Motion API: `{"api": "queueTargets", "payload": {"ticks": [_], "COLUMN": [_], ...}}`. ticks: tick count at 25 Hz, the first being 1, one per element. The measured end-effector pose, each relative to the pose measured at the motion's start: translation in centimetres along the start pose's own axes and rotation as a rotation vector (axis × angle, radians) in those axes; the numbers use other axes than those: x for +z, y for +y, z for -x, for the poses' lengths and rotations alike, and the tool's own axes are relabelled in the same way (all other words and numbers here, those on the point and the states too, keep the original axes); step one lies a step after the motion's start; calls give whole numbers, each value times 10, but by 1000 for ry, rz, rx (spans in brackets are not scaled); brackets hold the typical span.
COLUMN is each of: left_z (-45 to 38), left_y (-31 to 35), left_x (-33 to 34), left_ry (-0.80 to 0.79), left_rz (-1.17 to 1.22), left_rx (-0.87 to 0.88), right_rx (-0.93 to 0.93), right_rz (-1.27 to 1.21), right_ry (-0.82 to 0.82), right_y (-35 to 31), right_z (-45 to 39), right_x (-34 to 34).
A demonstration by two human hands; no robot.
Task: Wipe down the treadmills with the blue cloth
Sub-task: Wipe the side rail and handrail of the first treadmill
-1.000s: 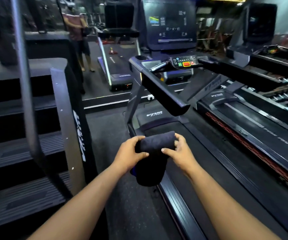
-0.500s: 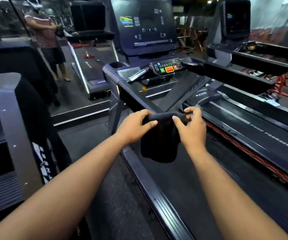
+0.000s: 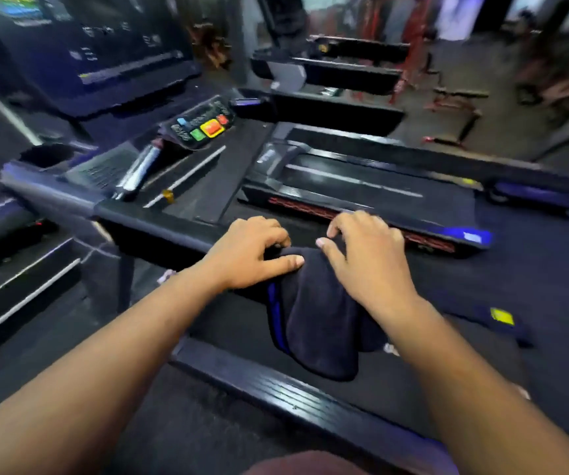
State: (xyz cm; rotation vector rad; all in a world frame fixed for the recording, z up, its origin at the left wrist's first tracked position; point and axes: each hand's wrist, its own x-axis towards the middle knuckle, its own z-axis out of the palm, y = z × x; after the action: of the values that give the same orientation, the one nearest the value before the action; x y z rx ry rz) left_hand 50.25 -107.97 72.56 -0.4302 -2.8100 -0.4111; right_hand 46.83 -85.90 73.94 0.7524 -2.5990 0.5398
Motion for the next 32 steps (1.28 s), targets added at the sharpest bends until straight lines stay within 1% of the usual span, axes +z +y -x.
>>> {"api": "queueTargets", "payload": {"ticks": [2, 6, 8, 11, 14, 16, 18, 19, 20, 21, 22, 23, 24, 25, 26, 27, 28, 29, 30, 31, 32], "left_z": [-8, -18, -21, -19, -8, -5, -3, -3, -4, -5, -5, -3, -2, 0, 1, 2, 3, 4, 3, 2, 1], "left_y": [-11, -19, -27, -43, -67, -85, -102, -110, -117, -124, -132, -142, -153, -163, -171, -179, -184, -185, -185, -185, -185], "left_x": [-5, -7, -9, -9, -6, -7, -12, -15, -17, -18, -19, -22, -26, -30, -34, -38, -42, -43, -42, -42, -41], "left_ry": [-79, -149, -194, -189, -157, -151, -207, -259, -312, -359, -390, -404, -411, -417, -422, -426, -424, -417, -418, -429, -441], "left_rz": [3, -33, -44, -63, -94, -132, -180, -191, -187, -182, -178, -170, -162, -163, -173, -183, -184, -181, -170, -150, -122], "left_rx": [77, 224, 292, 420, 479, 544, 612, 636, 661, 684, 712, 750, 792, 828, 857, 890, 917, 936, 946, 950, 945], "right_rx": [57, 176, 216, 298, 406, 485, 549, 590, 647, 711, 781, 849, 894, 902, 877, 829, 786, 783, 855, 970, 1078], "right_rz": [76, 205, 334, 454, 440, 471, 571, 613, 620, 579, 502, 384, 266, 188, 169, 219, 299, 355, 359, 303, 204], "right_ry": [22, -25, -39, 7, 37, 17, -24, -15, 35, 118, 234, 352, 452, 505, 513, 471, 387, 315, 301, 374, 503], "right_y": [-23, -45, -53, -61, -64, -72, -80, -82, -85, -91, -103, -121, -140, -158, -171, -173, -165, -151, -135, -129, -134], "right_z": [17, 55, 64, 60, 45, 39, 33, 30, 27, 25, 23, 22, 21, 22, 25, 30, 35, 36, 34, 27, 15], "right_x": [8, 38, 49, 59, 60, 61, 62, 61, 63, 69, 81, 98, 118, 137, 148, 149, 139, 123, 106, 95, 94]}}
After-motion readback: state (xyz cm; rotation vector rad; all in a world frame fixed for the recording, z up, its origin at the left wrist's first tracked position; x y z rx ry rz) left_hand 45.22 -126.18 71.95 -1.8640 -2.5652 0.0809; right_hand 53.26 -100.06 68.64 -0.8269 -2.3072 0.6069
